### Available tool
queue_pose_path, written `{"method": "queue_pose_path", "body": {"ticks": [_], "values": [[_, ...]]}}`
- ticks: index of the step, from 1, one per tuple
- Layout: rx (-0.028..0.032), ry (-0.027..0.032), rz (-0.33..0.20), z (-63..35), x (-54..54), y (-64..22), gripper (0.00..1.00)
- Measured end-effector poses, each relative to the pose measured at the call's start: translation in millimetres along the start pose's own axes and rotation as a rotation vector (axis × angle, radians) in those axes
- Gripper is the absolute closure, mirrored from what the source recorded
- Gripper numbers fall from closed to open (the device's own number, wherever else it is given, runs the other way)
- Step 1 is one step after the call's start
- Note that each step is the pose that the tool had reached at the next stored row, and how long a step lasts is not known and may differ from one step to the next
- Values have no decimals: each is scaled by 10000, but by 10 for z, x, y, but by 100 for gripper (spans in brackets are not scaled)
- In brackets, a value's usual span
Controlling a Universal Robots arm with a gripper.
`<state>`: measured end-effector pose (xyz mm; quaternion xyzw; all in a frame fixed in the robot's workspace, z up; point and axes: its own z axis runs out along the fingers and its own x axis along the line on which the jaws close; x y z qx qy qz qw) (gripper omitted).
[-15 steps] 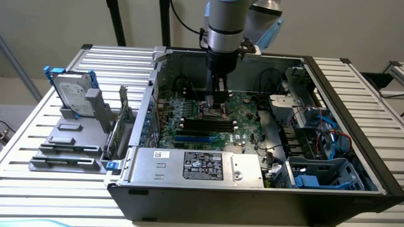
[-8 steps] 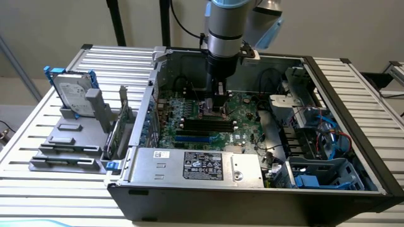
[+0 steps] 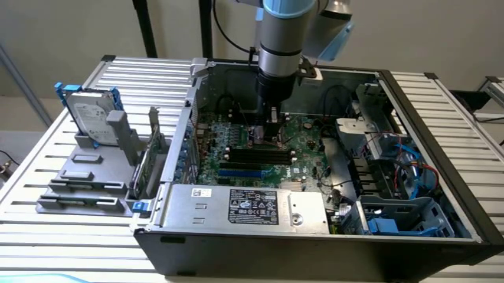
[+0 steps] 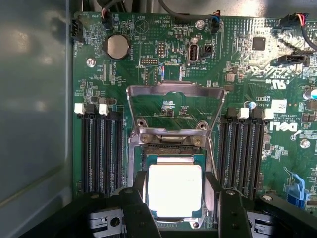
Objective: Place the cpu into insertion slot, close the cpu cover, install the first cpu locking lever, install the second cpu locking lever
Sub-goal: 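Place the cpu into insertion slot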
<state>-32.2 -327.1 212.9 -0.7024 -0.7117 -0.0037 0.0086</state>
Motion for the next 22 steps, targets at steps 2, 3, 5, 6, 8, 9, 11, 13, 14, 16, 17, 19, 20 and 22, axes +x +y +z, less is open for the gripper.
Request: {"method": "queue_pose_path", "body": {"ticks": [2, 3, 5, 6, 8, 9, 11, 13, 14, 16, 17, 19, 20, 22], "values": [[51, 2, 6, 17, 6, 0, 45], [82, 1, 10, 23, 11, 1, 45], [136, 2, 24, 34, 20, 7, 45], [154, 3, 37, 39, 21, 16, 45], [172, 4, 71, 45, 22, 36, 45], [174, 4, 87, 50, 22, 42, 45], [177, 4, 114, 59, 21, 44, 45], [178, 3, 124, 66, 21, 44, 45], [177, 5, 131, 71, 21, 44, 45], [176, 6, 149, 81, 21, 45, 45], [176, 5, 165, 86, 21, 45, 45], [176, 5, 209, 93, 20, 44, 45], [176, 5, 238, 96, 20, 44, 45], [174, 7, 296, 101, 20, 45, 45]]}}
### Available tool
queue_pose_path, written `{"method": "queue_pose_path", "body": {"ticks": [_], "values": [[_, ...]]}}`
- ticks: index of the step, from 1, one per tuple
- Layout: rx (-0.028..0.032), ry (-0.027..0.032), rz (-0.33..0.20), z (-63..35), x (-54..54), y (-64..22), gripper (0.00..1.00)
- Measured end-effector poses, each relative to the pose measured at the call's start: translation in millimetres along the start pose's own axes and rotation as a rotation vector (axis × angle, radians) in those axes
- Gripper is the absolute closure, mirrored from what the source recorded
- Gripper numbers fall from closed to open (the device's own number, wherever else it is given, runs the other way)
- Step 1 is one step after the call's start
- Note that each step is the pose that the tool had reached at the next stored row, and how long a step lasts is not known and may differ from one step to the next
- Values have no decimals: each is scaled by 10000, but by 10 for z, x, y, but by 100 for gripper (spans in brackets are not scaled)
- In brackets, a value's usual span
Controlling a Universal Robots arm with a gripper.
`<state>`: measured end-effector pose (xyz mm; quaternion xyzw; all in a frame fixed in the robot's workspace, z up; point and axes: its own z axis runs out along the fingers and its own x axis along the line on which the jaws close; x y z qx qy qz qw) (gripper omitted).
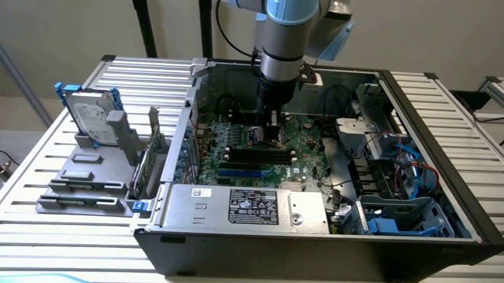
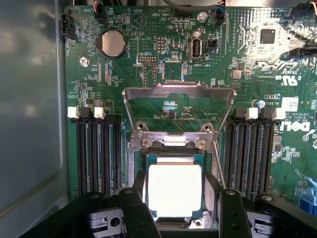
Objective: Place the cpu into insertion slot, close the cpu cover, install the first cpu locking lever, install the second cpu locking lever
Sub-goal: 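Place the cpu into insertion slot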
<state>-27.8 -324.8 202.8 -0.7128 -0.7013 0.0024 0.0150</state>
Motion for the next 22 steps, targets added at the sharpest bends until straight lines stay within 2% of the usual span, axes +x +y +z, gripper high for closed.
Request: {"method": "queue_pose_path", "body": {"ticks": [11, 22], "values": [[-20, 5, 148, 29, -1, -11, 45], [-93, 37, 130, 42, -1, -21, 45]]}}
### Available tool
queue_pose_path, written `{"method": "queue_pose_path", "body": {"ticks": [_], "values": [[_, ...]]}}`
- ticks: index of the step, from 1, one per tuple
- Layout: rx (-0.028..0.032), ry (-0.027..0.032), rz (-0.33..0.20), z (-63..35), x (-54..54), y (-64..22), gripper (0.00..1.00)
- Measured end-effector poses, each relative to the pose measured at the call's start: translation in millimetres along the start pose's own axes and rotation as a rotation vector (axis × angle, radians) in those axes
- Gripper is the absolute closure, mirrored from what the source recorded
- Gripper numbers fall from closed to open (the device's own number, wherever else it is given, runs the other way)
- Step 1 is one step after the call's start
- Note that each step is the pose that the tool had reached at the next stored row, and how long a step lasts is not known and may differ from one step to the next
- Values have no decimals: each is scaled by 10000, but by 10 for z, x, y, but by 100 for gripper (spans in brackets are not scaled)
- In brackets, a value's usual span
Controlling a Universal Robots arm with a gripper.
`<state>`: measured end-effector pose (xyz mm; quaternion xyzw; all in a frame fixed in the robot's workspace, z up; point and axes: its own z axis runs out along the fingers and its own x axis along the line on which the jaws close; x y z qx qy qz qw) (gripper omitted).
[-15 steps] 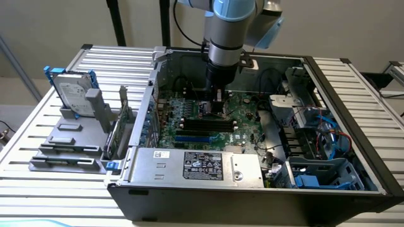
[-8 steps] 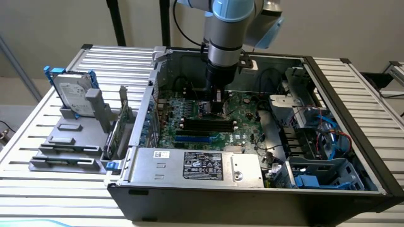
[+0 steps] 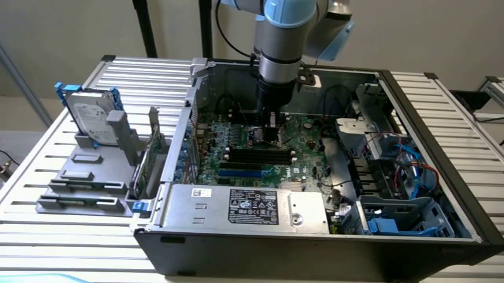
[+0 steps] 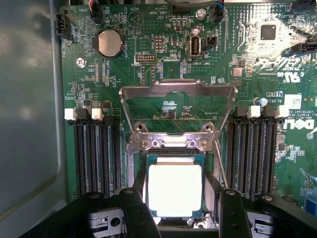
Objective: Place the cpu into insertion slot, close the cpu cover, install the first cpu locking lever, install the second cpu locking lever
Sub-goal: 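Place the cpu into insertion slot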
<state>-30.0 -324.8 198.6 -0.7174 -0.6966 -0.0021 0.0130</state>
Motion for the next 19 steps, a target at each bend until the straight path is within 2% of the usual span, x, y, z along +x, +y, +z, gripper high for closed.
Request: {"method": "queue_pose_path", "body": {"ticks": [5, 19], "values": [[-11, 22, -51, 4, 0, -8, 45], [-20, 40, -85, 17, -1, -9, 45]]}}
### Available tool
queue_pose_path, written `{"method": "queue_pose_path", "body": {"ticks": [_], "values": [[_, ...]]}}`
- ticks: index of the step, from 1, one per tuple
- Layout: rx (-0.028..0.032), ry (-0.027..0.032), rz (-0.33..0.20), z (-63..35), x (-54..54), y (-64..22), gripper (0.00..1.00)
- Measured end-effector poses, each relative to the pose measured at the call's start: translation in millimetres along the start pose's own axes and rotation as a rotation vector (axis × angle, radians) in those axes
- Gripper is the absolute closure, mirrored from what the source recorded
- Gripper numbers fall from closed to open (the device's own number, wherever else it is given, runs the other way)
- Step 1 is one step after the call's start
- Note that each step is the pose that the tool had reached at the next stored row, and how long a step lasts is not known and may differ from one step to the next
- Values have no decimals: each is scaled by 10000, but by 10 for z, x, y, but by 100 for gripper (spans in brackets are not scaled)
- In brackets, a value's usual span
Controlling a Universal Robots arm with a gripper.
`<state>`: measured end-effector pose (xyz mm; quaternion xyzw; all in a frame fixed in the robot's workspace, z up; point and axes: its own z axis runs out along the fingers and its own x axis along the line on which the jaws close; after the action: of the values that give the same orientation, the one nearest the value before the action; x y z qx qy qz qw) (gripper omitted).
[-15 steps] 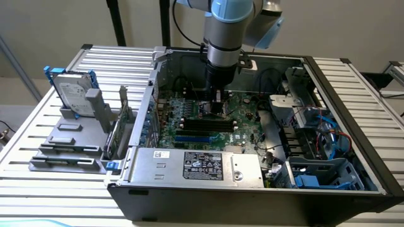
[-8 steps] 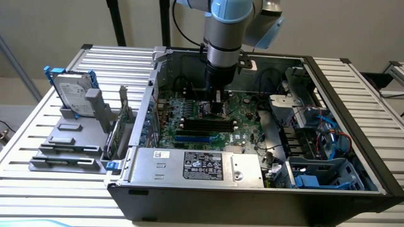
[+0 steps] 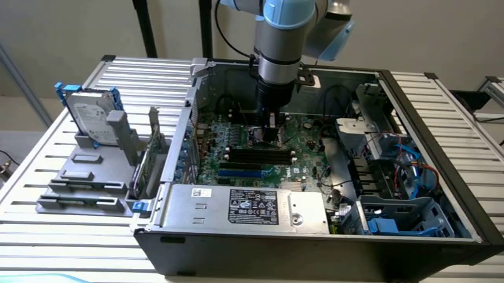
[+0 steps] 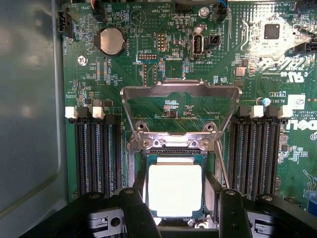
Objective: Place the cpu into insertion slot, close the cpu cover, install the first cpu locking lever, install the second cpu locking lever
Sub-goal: 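Place the cpu into insertion slot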
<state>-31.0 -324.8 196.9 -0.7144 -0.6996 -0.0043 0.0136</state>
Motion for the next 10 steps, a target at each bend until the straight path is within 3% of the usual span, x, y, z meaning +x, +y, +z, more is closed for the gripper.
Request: {"method": "queue_pose_path", "body": {"ticks": [10], "values": [[-1, 3, -7, 3, 0, 1, 44]]}}
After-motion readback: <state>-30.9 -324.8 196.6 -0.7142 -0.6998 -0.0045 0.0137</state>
